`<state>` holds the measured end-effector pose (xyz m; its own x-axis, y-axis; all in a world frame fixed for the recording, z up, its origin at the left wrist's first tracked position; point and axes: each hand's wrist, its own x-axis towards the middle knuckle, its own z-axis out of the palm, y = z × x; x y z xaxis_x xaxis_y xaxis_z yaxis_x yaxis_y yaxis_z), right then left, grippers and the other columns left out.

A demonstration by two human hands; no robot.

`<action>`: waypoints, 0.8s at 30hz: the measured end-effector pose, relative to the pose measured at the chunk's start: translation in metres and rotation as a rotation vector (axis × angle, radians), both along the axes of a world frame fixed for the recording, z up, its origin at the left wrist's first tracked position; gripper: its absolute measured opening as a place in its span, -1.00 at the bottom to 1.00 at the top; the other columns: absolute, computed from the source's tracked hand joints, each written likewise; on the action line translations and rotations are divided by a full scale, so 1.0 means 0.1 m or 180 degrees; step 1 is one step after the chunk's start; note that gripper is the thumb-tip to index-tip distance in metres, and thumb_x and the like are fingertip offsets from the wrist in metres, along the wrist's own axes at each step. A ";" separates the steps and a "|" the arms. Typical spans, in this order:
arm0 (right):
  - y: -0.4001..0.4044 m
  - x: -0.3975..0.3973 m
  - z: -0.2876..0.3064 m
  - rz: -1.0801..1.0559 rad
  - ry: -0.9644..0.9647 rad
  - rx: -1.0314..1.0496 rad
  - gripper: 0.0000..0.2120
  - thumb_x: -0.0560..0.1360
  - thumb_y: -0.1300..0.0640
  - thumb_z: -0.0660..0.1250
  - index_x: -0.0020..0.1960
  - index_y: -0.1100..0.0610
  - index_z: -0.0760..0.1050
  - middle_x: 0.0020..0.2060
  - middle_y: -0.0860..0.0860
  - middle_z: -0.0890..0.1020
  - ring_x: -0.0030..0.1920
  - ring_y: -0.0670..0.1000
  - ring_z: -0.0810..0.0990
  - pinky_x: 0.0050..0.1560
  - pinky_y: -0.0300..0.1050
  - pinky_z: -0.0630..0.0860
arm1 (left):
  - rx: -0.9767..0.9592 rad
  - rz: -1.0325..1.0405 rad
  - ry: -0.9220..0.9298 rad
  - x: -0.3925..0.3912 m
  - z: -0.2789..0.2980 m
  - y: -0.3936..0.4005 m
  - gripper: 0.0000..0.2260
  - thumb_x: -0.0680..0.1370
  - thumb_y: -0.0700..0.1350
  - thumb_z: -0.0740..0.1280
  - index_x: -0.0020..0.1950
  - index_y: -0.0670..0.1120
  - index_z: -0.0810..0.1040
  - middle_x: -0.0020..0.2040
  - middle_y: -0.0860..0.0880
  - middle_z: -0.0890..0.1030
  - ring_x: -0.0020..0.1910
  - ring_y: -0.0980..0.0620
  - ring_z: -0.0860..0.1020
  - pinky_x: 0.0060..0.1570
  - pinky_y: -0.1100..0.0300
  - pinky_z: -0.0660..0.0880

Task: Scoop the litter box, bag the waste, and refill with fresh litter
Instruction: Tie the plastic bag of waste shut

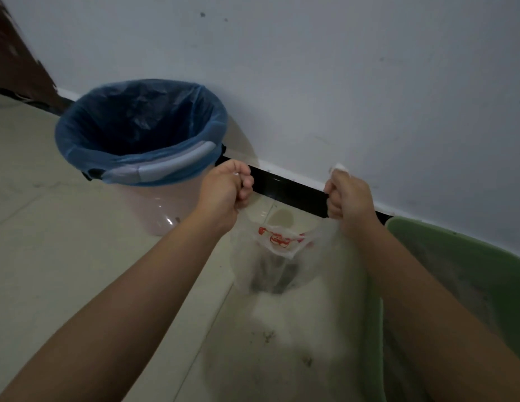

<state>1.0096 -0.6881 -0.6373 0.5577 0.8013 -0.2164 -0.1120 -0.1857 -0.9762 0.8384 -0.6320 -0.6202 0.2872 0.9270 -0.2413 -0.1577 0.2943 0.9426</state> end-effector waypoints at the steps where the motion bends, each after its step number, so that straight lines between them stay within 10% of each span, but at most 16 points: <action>1: 0.02 -0.02 0.00 -0.0003 0.0023 0.0041 -0.64 0.56 0.22 0.05 -0.41 0.16 0.30 -0.78 -0.11 0.17 -0.75 -0.18 0.08 -0.60 -0.45 0.04 | 0.0023 0.0074 0.0002 0.01 0.00 0.01 -0.63 0.38 -0.51 -0.09 -0.30 -0.11 0.36 -0.61 0.08 0.39 -0.63 0.17 0.28 -0.63 0.41 0.14; 8: -0.15 -0.11 -0.31 0.0068 -0.0901 0.0238 -0.85 0.47 0.01 0.09 -0.09 0.02 0.40 -0.31 -0.08 0.42 -0.31 -0.17 0.38 -0.25 -0.33 0.32 | 0.0694 -0.0156 0.0449 0.00 -0.32 -0.16 -0.53 0.53 -0.38 0.22 0.37 -0.05 0.23 0.06 0.02 0.49 0.04 0.15 0.47 0.06 0.31 0.43; 12: -0.44 -0.02 -0.58 0.0676 -0.1537 -0.0079 -0.35 0.37 -0.02 0.03 0.45 0.12 0.14 0.17 -0.06 0.39 0.13 -0.16 0.41 0.13 -0.30 0.31 | 0.0642 -0.0827 0.0823 -0.11 -0.60 -0.39 -0.09 0.44 -0.26 0.39 0.53 0.07 -0.20 0.46 0.07 0.23 0.35 0.17 0.21 0.29 0.20 0.19; 15: -0.61 0.11 -0.73 0.1012 -0.1528 -0.0228 -0.20 0.35 0.00 0.17 0.51 0.11 -0.06 0.46 0.01 0.16 0.40 -0.11 0.15 0.40 -0.10 0.16 | 0.0550 -0.1148 0.1414 -0.06 -0.74 -0.42 -0.03 0.42 -0.19 0.43 0.52 0.02 -0.26 0.52 0.08 0.10 0.47 0.05 0.14 0.30 0.22 0.20; 18: -0.61 0.21 -0.82 0.1085 -0.1775 -0.0545 -0.12 0.42 0.08 0.40 0.52 0.11 -0.12 0.50 0.02 0.08 0.48 -0.02 0.10 0.35 -0.18 0.11 | 0.0566 -0.1053 0.1690 0.12 -0.75 -0.39 -0.17 0.42 -0.19 0.44 0.51 -0.08 -0.03 0.27 0.09 0.37 0.29 0.11 0.38 0.11 0.47 0.36; 24: -0.22 0.30 -0.84 0.0694 -0.1035 -0.0809 -0.03 0.32 0.02 0.50 0.52 0.07 -0.04 0.51 0.03 0.06 0.49 0.05 0.12 0.43 -0.01 0.19 | 0.0041 -0.0262 0.1543 0.36 -0.85 -0.01 -0.03 0.42 -0.10 0.46 0.54 -0.12 -0.22 0.55 -0.09 0.00 0.51 -0.06 0.06 0.43 0.05 0.13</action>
<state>1.0398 -0.7101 -0.7213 0.4536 0.8516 -0.2629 0.2606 -0.4088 -0.8746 0.8748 -0.6329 -0.7054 0.2171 0.9097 -0.3540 0.3234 0.2751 0.9054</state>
